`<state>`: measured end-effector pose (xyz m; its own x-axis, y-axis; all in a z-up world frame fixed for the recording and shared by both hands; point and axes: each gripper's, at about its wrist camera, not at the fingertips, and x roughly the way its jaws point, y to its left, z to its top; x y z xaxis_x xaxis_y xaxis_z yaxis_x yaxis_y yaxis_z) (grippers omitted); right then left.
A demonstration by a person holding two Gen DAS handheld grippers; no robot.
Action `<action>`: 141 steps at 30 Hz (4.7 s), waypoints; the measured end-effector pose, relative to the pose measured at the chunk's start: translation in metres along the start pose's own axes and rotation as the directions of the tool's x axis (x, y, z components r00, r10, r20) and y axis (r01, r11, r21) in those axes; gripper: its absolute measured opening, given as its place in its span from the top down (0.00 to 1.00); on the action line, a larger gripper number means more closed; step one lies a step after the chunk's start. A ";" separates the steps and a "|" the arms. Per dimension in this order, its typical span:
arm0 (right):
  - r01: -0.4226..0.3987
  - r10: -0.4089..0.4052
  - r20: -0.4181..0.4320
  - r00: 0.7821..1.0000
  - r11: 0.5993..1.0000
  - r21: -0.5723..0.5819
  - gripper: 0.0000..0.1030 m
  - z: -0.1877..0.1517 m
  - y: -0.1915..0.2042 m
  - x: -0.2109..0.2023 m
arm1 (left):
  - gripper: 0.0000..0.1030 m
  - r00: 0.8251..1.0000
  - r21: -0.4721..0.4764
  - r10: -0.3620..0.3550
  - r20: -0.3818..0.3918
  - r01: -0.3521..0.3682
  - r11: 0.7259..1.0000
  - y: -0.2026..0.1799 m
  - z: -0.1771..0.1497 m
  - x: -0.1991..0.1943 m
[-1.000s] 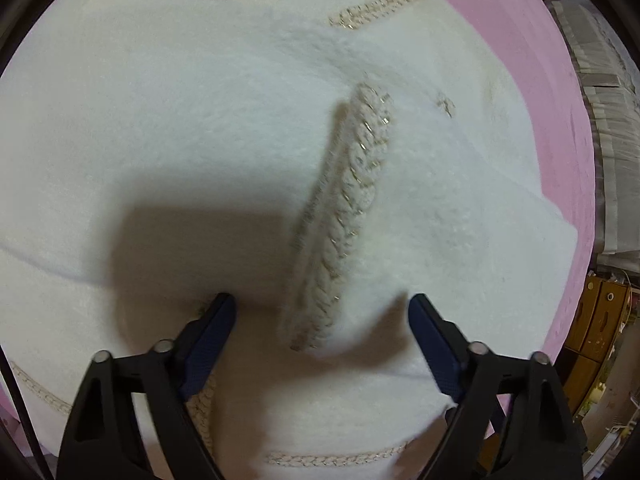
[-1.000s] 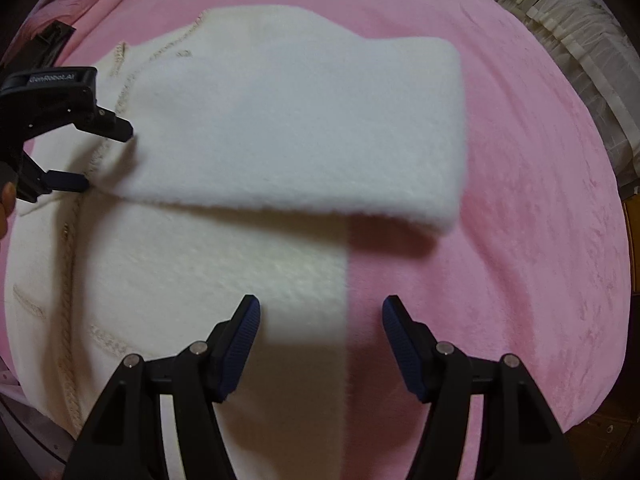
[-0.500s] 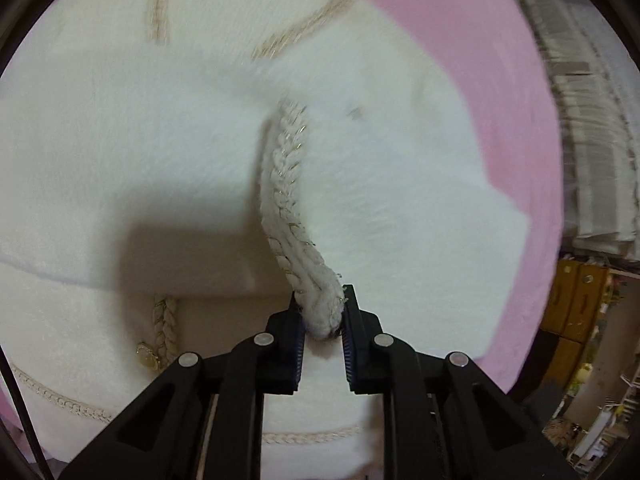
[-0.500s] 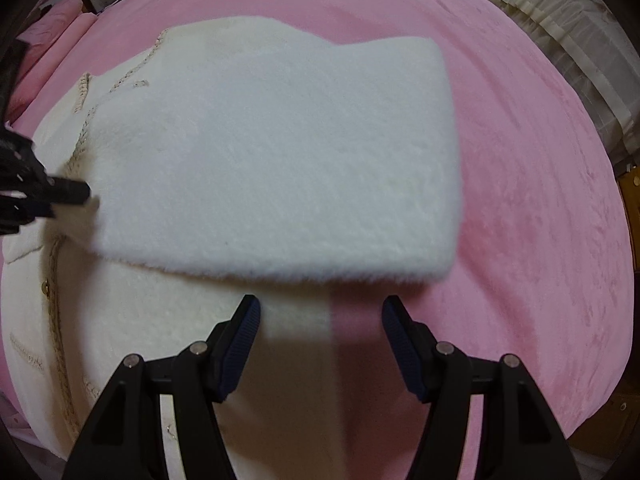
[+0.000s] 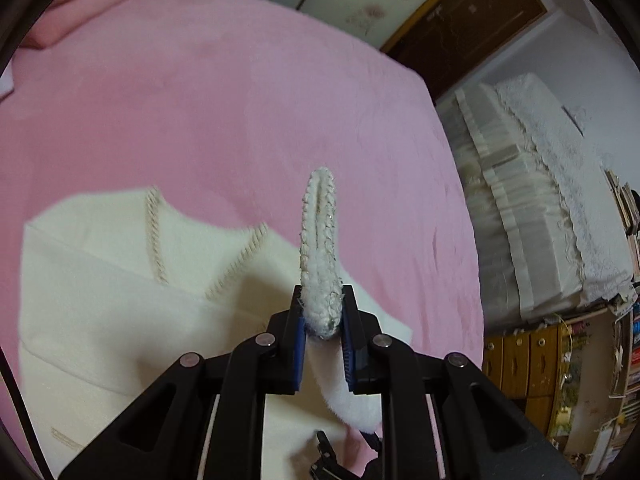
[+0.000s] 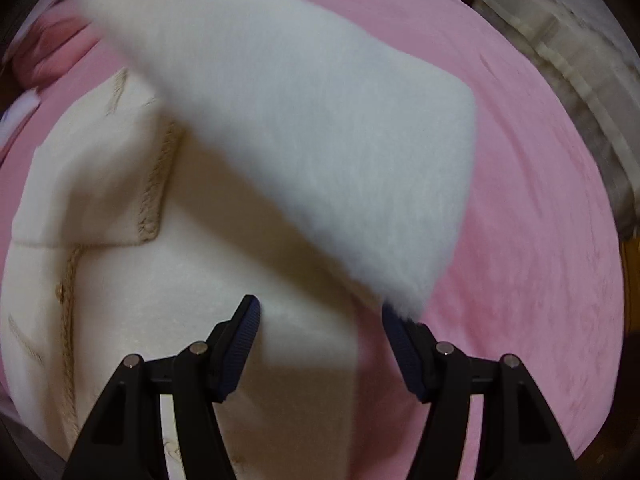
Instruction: Fold large clothes
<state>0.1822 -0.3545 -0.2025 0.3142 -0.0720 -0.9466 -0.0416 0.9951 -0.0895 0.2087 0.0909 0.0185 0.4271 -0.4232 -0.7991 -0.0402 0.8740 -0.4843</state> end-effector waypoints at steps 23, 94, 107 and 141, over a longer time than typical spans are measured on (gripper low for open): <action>-0.002 0.011 -0.086 0.996 0.994 0.110 0.38 0.035 -0.060 0.035 | 0.87 0.845 -0.210 0.436 -0.310 -0.509 0.835 0.274 -0.086 0.055; -0.242 0.215 0.114 0.970 0.904 0.353 1.00 0.135 -0.017 0.101 | 0.80 0.816 0.019 0.534 -0.221 -0.544 0.839 0.213 -0.022 0.134; -0.344 0.331 0.102 0.938 0.855 0.388 1.00 0.095 0.077 0.070 | 0.80 0.844 0.020 0.425 -0.327 -0.444 0.896 0.138 -0.055 0.150; -0.262 0.285 -0.024 0.958 0.910 0.321 1.00 0.017 0.046 0.052 | 0.83 0.751 0.076 0.594 -0.289 -0.600 0.796 0.167 -0.098 0.124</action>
<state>0.2130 -0.3110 -0.2505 0.2665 0.2126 -0.9401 0.1842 0.9462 0.2661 0.1670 0.1607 -0.1963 0.0364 0.1319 -0.9906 -0.2195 0.9681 0.1209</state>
